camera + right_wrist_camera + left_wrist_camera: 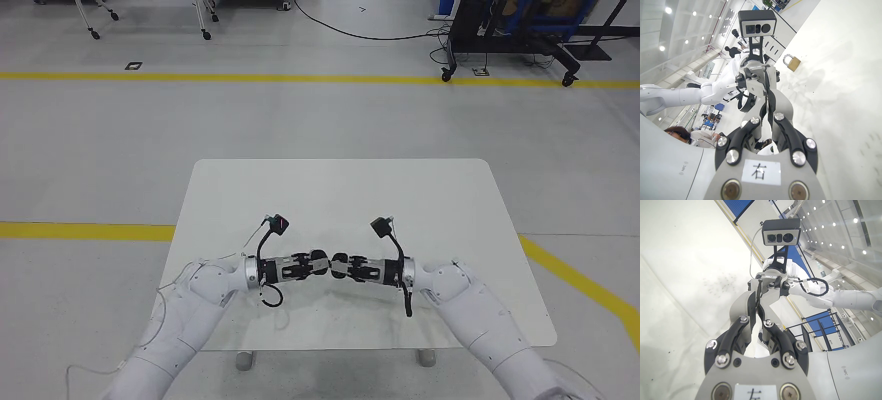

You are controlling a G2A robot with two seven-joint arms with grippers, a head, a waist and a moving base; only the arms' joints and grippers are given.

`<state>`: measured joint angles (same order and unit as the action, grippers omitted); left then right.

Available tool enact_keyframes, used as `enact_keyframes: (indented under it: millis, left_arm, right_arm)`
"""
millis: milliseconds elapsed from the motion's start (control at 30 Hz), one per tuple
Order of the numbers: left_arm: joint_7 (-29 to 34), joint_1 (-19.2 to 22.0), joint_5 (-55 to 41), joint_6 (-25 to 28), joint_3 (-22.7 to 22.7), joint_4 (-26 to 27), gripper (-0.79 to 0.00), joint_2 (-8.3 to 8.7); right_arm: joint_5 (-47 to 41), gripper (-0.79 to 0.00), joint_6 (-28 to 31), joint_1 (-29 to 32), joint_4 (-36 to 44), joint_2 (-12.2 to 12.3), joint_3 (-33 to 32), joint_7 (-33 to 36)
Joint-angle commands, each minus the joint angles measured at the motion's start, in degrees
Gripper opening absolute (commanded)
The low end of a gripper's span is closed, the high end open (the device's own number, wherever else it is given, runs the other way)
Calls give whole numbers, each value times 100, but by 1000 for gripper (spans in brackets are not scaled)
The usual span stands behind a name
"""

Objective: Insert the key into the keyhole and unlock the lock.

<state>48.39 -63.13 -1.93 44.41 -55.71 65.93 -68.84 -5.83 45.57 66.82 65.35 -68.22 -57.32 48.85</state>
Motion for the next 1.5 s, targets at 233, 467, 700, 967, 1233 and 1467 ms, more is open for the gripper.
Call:
enact_keyframes:
  millis: [233, 467, 700, 967, 1233, 1467]
  left_arm:
    - [-16, 4, -30, 39, 9, 4, -785, 30]
    - [-26, 0, -67, 65, 2, 10, -785, 57]
    - [-31, 13, -69, 62, 41, 13, -785, 70]
    - [-228, 8, -142, 21, 4, -20, 0, 75]
    - [-228, 8, -142, 21, 4, -20, 0, 75]
    - [-228, 8, -142, 21, 4, -20, 0, 75]
  right_arm:
    - [-80, -468, 2, -59, -58, 22, 10, -1]
    - [-158, -597, 41, -52, -116, 56, -40, -23]
    - [-206, -785, 24, -66, -74, 72, 0, 43]
    - [-277, -785, 200, -34, -86, 109, -53, 3]
    - [-363, -785, 795, 318, -144, 298, -648, -297]
    - [-723, -785, 1069, 530, -311, 444, -992, -107]
